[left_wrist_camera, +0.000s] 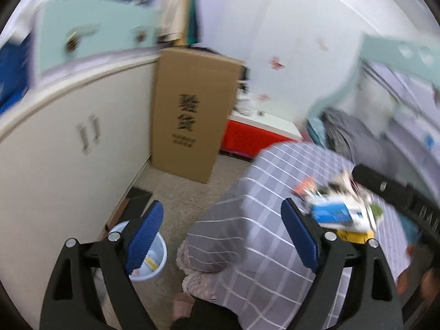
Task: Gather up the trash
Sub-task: 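Release the plastic bag into the wastebasket with the left gripper, then grasp the toothpaste box with the left gripper while the right grasps the yellow snack bag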
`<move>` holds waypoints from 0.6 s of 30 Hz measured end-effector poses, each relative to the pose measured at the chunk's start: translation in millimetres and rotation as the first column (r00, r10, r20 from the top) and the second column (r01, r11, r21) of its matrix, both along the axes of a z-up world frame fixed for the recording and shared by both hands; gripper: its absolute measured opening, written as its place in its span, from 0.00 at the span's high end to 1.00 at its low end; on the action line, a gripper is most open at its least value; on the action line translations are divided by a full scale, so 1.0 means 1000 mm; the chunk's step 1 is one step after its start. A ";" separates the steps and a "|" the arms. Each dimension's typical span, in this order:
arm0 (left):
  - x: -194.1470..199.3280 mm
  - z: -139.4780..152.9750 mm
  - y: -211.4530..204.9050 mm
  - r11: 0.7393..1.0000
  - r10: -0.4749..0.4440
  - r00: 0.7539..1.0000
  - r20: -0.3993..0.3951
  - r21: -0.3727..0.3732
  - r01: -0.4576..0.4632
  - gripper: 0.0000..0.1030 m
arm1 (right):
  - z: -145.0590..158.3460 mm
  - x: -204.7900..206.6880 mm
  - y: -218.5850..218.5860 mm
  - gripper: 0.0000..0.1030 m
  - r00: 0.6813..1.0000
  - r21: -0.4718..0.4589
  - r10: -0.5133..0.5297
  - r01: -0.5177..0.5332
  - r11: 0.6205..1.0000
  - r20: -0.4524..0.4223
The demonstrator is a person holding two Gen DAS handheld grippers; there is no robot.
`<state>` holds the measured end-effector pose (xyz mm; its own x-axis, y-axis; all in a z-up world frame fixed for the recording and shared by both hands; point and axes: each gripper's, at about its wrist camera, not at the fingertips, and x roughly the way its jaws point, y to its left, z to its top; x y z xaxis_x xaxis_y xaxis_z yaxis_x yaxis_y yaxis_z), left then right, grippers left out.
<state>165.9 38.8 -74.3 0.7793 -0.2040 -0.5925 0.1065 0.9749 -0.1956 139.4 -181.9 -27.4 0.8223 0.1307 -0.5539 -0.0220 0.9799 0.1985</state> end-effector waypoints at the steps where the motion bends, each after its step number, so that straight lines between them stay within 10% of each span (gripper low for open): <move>1: -0.003 -0.001 -0.015 0.998 -0.037 0.999 0.015 0.041 0.037 0.17 | -0.001 -0.006 -0.014 0.31 1.000 -0.007 -0.031 0.031 0.999 0.002; 8: -0.019 -0.015 -0.092 0.919 -0.276 0.957 0.088 0.315 0.236 0.17 | -0.020 -0.039 -0.077 0.29 0.986 -0.024 -0.165 0.165 0.986 0.003; 18: -0.018 -0.042 -0.140 0.772 -0.398 0.911 0.107 0.576 0.269 0.17 | -0.048 -0.050 -0.106 0.28 0.980 0.030 -0.195 0.196 0.980 -0.041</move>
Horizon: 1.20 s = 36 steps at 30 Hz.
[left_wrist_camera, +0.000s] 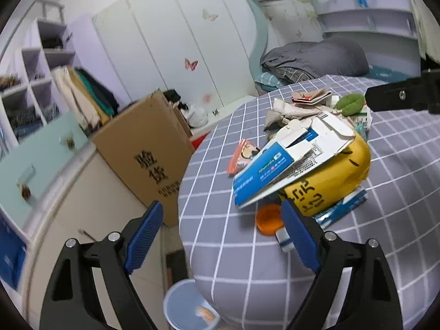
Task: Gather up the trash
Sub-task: 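Grasp the toothpaste box with the left gripper while the right grasps the yellow snack bag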
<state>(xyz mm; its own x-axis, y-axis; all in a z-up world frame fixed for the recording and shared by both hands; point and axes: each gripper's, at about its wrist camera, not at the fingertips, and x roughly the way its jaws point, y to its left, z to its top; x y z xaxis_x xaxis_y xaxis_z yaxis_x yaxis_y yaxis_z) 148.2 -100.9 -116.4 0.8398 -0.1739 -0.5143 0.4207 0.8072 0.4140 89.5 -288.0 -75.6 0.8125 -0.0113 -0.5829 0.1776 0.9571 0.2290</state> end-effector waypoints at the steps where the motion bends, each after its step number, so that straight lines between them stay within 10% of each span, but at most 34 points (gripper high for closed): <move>1: 0.002 -0.002 -0.003 1.000 -0.002 1.000 0.009 0.020 0.002 0.17 | -0.001 0.001 0.000 0.28 1.000 -0.004 -0.002 0.002 1.000 -0.002; 5: 0.006 -0.007 -0.014 0.995 -0.014 0.997 0.074 0.099 0.007 0.19 | -0.006 0.004 -0.002 0.28 1.000 -0.003 -0.003 0.003 1.000 -0.007; 18: 0.015 -0.002 -0.011 0.992 -0.123 0.991 0.055 0.009 0.122 0.91 | -0.018 0.007 -0.002 0.28 0.999 0.089 0.044 -0.042 0.995 -0.020; 36: -0.007 0.016 0.052 0.922 0.111 0.994 -0.002 -0.374 -0.103 0.95 | -0.038 0.022 0.033 0.33 0.973 0.300 0.231 -0.216 0.929 -0.014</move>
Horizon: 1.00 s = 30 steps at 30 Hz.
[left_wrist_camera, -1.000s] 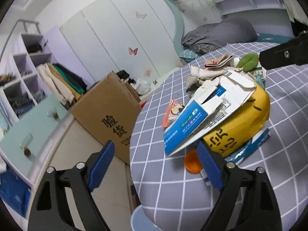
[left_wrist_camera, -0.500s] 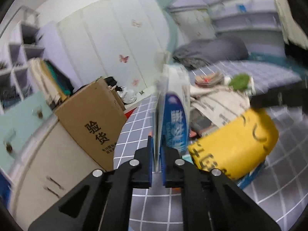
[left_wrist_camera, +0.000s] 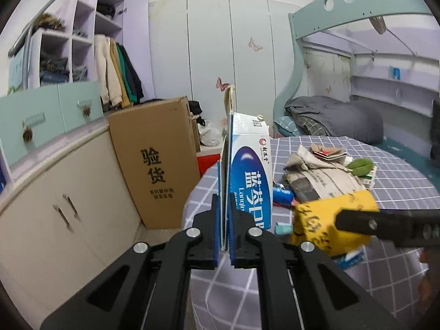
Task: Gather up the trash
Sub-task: 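Grasp the toothpaste box with the left gripper while the right grasps the yellow snack bag, then carry the toothpaste box and yellow bag to the wastebasket with both grippers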
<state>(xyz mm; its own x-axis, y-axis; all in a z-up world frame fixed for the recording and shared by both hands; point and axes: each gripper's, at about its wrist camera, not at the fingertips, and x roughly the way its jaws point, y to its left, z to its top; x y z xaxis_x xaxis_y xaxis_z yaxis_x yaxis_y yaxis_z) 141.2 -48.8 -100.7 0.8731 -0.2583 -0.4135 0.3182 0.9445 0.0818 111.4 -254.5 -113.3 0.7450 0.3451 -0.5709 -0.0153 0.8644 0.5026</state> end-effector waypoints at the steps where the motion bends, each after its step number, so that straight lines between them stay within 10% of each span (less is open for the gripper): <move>1: -0.001 -0.002 0.000 1.000 -0.003 1.000 -0.012 -0.011 0.003 0.95 | -0.001 0.003 0.000 0.39 1.000 0.021 0.011 -0.011 1.000 -0.005; 16: -0.009 -0.013 0.001 0.998 0.003 1.000 -0.023 -0.064 -0.004 0.95 | 0.013 0.019 0.029 0.84 0.990 0.011 0.140 -0.140 0.990 0.001; 30: -0.011 -0.001 0.047 0.983 0.091 0.996 -0.016 -0.158 -0.092 0.95 | 0.042 0.014 0.026 0.93 0.992 -0.073 0.079 -0.071 0.995 0.102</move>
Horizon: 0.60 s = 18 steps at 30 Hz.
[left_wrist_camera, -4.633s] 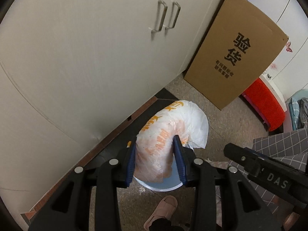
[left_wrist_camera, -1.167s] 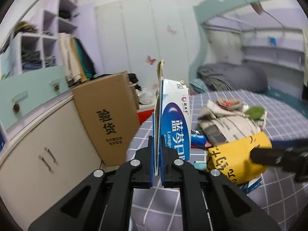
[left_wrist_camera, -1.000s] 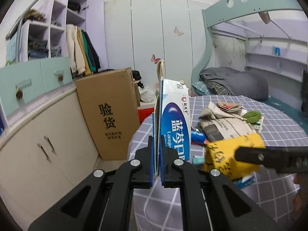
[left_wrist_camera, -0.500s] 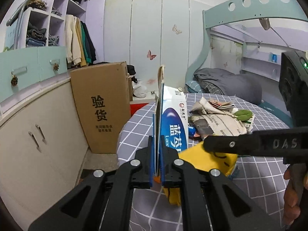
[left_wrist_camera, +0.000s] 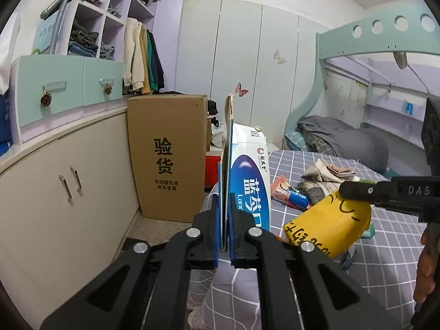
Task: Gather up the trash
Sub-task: 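Carry the toothpaste box and yellow bag to the wastebasket with both grippers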
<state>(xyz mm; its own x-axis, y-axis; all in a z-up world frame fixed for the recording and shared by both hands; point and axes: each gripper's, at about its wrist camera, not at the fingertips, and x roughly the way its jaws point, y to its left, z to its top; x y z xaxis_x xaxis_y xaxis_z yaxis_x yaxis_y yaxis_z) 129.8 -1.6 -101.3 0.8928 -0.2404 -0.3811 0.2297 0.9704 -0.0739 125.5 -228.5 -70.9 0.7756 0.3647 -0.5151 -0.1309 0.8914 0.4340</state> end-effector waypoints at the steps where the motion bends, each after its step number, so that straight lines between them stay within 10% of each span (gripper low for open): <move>1: 0.000 0.001 0.001 1.000 0.001 1.000 0.000 -0.009 -0.001 0.95 | 0.005 0.000 0.002 0.94 1.000 -0.018 -0.007 0.007 1.000 0.014; 18: 0.013 0.011 0.063 0.987 0.102 0.995 -0.011 -0.121 -0.102 0.95 | 0.054 0.034 0.074 0.96 0.987 -0.138 0.070 -0.049 0.989 0.148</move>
<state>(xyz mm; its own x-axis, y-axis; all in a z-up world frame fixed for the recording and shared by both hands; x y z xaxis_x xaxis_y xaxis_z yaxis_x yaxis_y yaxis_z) 143.2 61.3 -90.4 0.9132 -0.1927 -0.3590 0.1293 0.9726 -0.1933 159.3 -154.8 -16.6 0.8275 0.3484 -0.4403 -0.2406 0.9286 0.2826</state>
